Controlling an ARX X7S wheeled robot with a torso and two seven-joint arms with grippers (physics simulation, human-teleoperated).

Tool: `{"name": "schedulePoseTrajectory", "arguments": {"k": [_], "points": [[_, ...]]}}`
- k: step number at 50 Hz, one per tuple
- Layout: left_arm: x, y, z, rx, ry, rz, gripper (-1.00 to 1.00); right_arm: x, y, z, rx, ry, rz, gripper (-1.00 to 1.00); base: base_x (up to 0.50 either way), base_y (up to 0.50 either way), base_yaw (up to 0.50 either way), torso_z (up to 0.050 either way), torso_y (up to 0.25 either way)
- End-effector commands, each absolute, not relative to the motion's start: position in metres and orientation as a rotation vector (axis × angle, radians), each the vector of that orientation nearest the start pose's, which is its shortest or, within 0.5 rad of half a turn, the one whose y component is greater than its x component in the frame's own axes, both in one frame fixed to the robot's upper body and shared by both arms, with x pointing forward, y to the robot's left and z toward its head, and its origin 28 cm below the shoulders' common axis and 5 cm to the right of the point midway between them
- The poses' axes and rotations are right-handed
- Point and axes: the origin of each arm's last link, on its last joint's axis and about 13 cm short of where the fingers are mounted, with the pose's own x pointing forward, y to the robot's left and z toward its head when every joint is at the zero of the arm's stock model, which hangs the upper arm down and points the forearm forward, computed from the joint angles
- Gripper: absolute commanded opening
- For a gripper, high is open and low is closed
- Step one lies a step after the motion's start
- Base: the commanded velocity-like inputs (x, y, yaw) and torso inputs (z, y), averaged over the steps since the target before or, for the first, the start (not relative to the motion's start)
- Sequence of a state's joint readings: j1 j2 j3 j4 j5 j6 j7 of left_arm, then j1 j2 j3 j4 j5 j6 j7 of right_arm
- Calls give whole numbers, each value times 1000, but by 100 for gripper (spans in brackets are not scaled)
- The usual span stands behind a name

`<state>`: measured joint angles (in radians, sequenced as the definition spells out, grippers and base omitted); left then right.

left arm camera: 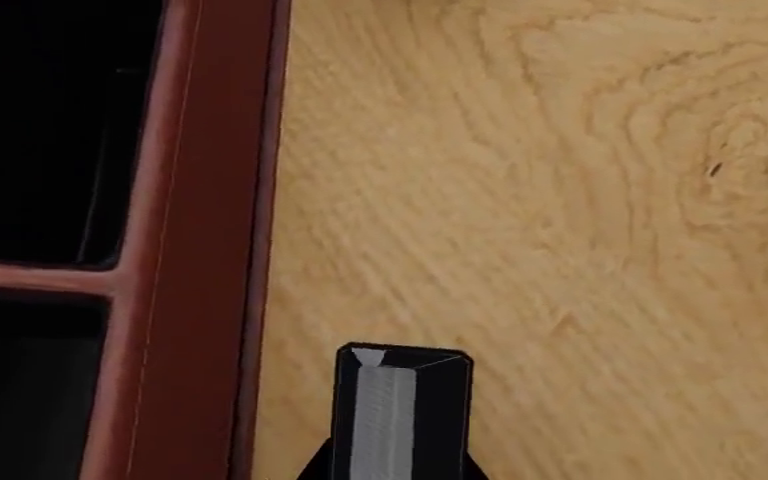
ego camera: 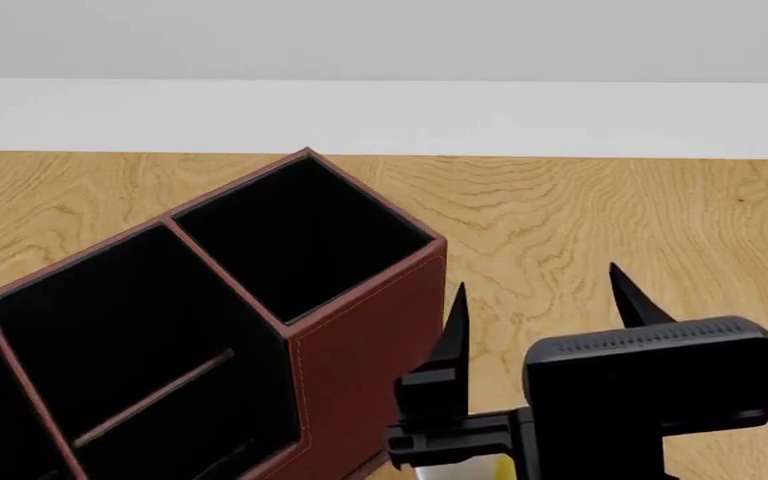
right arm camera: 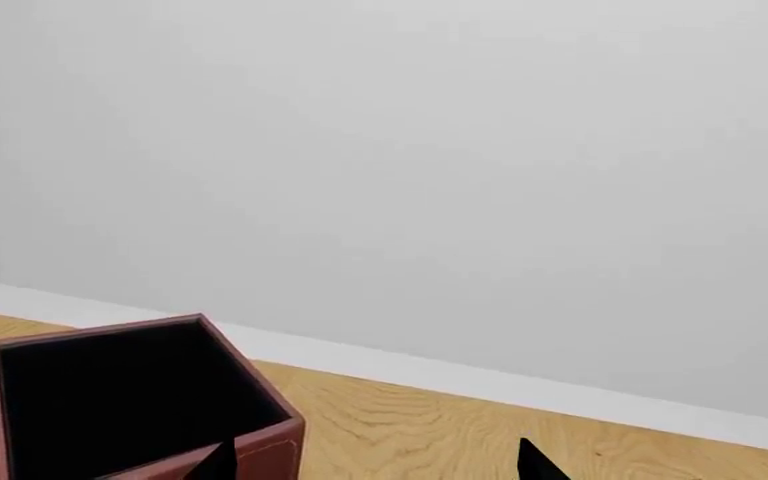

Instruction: Pick up the book and place it in the front compartment of the caddy.

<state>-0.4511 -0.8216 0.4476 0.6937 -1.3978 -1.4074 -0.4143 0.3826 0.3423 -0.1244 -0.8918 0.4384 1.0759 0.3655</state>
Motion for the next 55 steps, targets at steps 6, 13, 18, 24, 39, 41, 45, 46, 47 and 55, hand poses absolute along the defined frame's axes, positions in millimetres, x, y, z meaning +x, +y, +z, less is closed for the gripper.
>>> {"name": "schedulePoseTrajectory", "arguments": {"k": [6, 13, 18, 24, 39, 41, 45, 46, 47, 55], "points": [[156, 248, 153, 564, 779, -706, -100, 201, -105, 185, -160, -134, 46, 100, 0, 0, 0, 0, 0], [154, 244, 173, 551, 729, -714, -100, 202, -105, 185, -158, -134, 50, 100, 0, 0, 0, 0, 0], [155, 242, 185, 542, 689, -709, -100, 202, -105, 183, -157, -132, 51, 100, 0, 0, 0, 0, 0], [154, 239, 196, 539, 650, -706, -100, 202, -104, 183, -156, -131, 51, 100, 0, 0, 0, 0, 0], [148, 232, 214, 487, 590, -737, -100, 203, -104, 184, -157, -131, 58, 100, 0, 0, 0, 0, 1], [148, 231, 216, 475, 588, -739, -100, 203, -104, 184, -156, -130, 59, 100, 0, 0, 0, 0, 5], [147, 230, 221, 457, 579, -745, -100, 203, -104, 185, -156, -132, 61, 100, 0, 0, 0, 0, 0], [147, 229, 222, 456, 575, -746, -100, 203, -104, 185, -157, -132, 61, 100, 0, 0, 0, 0, 0], [146, 229, 224, 459, 564, -747, -100, 204, -104, 185, -156, -132, 61, 100, 0, 0, 0, 0, 0], [145, 226, 237, 469, 528, -747, -100, 205, -103, 185, -155, -133, 66, 100, 0, 0, 0, 0, 1]]}}
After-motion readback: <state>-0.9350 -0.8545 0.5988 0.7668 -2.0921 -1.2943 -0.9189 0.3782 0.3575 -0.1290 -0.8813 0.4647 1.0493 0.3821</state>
